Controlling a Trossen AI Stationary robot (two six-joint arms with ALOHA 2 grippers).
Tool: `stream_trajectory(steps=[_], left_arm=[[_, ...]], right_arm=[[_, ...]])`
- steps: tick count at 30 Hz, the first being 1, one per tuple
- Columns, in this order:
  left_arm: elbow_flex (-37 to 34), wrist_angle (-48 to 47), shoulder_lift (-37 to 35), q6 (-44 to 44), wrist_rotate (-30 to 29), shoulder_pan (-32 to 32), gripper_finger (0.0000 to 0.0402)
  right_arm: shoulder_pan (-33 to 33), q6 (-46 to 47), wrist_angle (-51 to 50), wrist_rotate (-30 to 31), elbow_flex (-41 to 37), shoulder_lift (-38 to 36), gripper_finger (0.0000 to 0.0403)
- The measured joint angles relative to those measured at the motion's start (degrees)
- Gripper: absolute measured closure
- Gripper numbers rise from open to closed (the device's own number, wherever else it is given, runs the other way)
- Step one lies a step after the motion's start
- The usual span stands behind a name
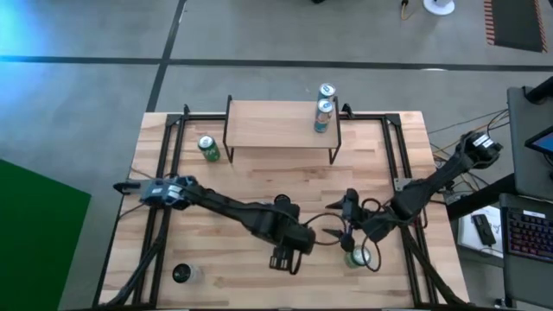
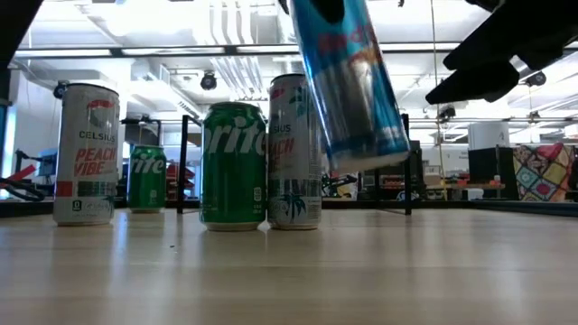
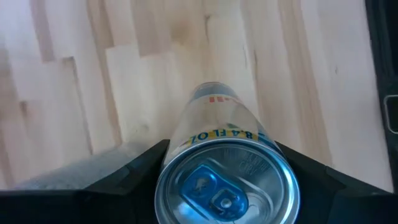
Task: Sort soda cans
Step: Put the blue soda can on the shelf and align it with other blue soda cans
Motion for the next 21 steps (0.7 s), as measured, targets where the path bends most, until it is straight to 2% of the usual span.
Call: stream_trajectory(steps=[4, 9, 14, 21], left_arm=[[-2.1, 0.0, -0.9, -0.6, -0.6, 1.7, 0.0170], [-1.2, 2.2, -1.0, 0.6, -2.1, 1.8, 0.0170], [-1.2, 2.8, -1.7, 0.6, -7.2, 1.1, 0.0170], [-1.3, 2.7, -1.9, 0.0, -7.1, 0.3, 0.0167]], right_arm=[[0.3, -3.8, 12.7, -3.4, -2.0, 4.6, 0.0044], [-1.8, -8.8, 23.0, -7.7, -2.1, 11.5, 0.0044], [-2.4, -14.8, 35.4, -10.8, -1.7, 16.6, 0.0044], [-3.1, -17.6, 41.5, -14.4, -1.7, 20.2, 0.0044]])
